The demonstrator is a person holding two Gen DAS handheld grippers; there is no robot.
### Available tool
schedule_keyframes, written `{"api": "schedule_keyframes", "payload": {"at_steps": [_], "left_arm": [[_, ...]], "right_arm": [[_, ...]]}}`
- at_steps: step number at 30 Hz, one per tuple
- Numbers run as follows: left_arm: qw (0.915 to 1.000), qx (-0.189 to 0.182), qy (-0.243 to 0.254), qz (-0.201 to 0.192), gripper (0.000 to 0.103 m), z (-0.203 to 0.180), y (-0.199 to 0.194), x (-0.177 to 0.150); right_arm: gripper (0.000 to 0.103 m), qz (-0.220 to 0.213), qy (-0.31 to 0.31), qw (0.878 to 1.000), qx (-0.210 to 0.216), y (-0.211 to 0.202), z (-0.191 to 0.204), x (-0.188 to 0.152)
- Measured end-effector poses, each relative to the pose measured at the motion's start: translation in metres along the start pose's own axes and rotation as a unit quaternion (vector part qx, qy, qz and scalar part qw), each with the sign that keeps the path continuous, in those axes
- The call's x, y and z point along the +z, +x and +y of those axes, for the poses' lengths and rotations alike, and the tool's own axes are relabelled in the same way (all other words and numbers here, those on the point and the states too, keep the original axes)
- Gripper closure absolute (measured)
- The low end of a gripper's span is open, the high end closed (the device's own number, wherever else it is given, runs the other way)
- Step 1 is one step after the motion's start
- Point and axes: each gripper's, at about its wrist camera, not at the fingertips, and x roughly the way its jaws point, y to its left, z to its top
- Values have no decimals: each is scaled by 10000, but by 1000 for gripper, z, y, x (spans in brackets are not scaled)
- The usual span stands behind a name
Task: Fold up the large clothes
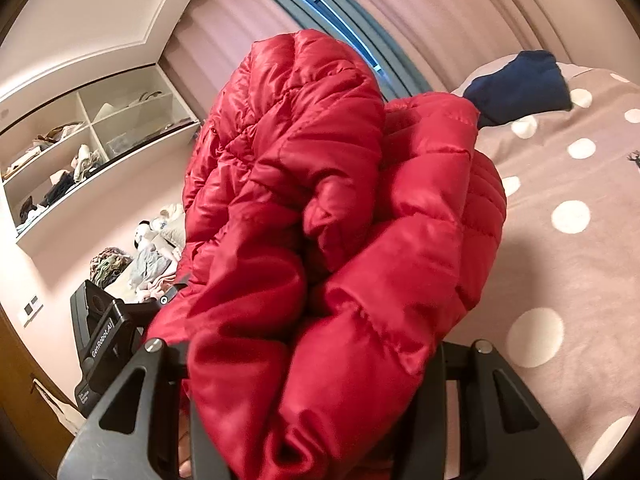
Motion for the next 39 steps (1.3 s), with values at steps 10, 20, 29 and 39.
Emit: {"api": "schedule_keyframes", "payload": {"at_steps": [10,20,29,39], "left_arm": [[9996,91,86,-254,31,3,-29,15],[9993,159,-128,-316,31,9,-18,29],[9991,266,-193,-269,31,9,-4,39],[9995,208,-174,-182,31,22,23,33]], "right_arm": [[61,42,-252,9994,212,-9,18,-3],[60,173,-683,9974,142,1,27,11],[59,213,-964,9950,125,17,20,28],[59,220,-979,9950,-16,29,0,31]]}}
